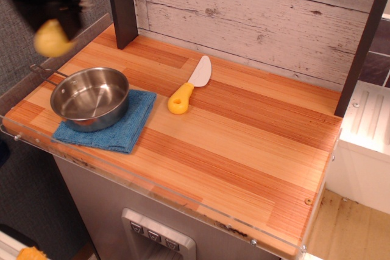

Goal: Put the potato in the pot.

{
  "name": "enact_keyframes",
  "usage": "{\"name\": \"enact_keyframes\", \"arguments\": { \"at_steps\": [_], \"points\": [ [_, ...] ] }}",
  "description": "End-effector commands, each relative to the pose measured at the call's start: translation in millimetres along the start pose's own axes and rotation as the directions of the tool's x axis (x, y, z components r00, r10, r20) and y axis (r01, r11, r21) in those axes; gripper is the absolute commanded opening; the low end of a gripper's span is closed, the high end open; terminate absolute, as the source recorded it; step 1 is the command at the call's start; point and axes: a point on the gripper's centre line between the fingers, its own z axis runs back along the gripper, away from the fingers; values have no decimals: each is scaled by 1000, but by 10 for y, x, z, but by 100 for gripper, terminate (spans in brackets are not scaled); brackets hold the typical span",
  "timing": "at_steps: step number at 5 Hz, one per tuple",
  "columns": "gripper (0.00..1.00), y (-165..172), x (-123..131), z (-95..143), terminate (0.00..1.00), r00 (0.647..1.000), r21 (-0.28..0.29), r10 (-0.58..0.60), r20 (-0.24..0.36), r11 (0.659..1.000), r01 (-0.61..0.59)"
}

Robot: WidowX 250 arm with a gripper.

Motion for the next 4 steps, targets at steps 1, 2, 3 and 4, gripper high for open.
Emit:
{"name": "enact_keyframes", "arguments": {
  "at_steps": [1, 2, 3, 4],
  "points": [
    [0, 23, 17, -214, 0, 999, 15, -27, -37, 1000, 28],
    [0, -102, 23, -343, 0, 996, 11, -59, -64, 998, 59],
    [0, -167, 10, -503, 0, 995, 10, -61, -84, 998, 62],
    [0, -180, -32, -714, 0, 992, 1, -56, -116, 998, 56]
  ]
}}
